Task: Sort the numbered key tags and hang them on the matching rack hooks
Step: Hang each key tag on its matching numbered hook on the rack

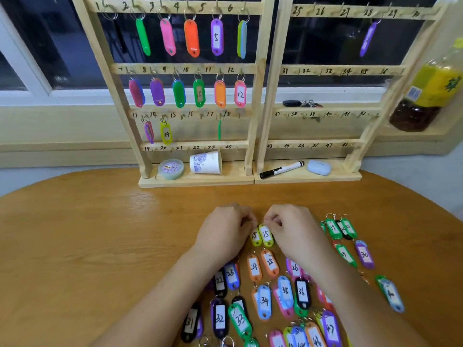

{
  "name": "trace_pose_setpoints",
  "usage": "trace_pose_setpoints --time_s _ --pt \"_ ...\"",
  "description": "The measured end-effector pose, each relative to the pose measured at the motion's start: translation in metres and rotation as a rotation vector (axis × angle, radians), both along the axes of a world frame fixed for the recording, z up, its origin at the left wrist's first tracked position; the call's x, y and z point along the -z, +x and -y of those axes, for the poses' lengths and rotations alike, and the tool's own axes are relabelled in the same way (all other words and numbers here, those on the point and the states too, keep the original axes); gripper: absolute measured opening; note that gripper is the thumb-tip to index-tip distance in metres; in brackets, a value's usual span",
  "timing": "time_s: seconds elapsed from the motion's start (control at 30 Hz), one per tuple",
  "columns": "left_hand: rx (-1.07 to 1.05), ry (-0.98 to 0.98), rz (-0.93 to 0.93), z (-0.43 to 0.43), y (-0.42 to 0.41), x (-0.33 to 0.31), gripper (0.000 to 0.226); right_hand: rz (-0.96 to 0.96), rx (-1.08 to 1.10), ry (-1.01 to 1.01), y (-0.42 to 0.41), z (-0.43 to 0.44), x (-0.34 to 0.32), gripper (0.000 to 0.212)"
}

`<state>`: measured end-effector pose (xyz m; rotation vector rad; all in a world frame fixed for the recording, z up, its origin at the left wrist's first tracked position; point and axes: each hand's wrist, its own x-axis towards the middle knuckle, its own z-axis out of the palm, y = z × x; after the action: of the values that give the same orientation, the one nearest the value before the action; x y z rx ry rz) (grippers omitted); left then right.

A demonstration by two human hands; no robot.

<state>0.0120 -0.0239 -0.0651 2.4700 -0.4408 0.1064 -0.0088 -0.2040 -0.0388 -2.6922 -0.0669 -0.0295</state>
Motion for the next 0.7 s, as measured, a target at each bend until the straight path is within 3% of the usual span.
trace_pose_setpoints --time_s 0.3,0.5,0.7 --pt "-0.075 -0.228 -0.011 -0.033 0.005 -0.03 0.01 0.171 0.027 0.369 0.019 0.027 -0.042 0.01" --pt "-0.157 -0.361 0.007 -0.067 0.016 -0.052 0.012 0.249 -0.046 0.394 0.044 0.001 -0.055 0.007" --pt "-0.276 -0.316 0.088 -0.105 0.035 -0.066 0.014 0.296 -0.155 0.387 0.077 -0.058 -0.071 0.012"
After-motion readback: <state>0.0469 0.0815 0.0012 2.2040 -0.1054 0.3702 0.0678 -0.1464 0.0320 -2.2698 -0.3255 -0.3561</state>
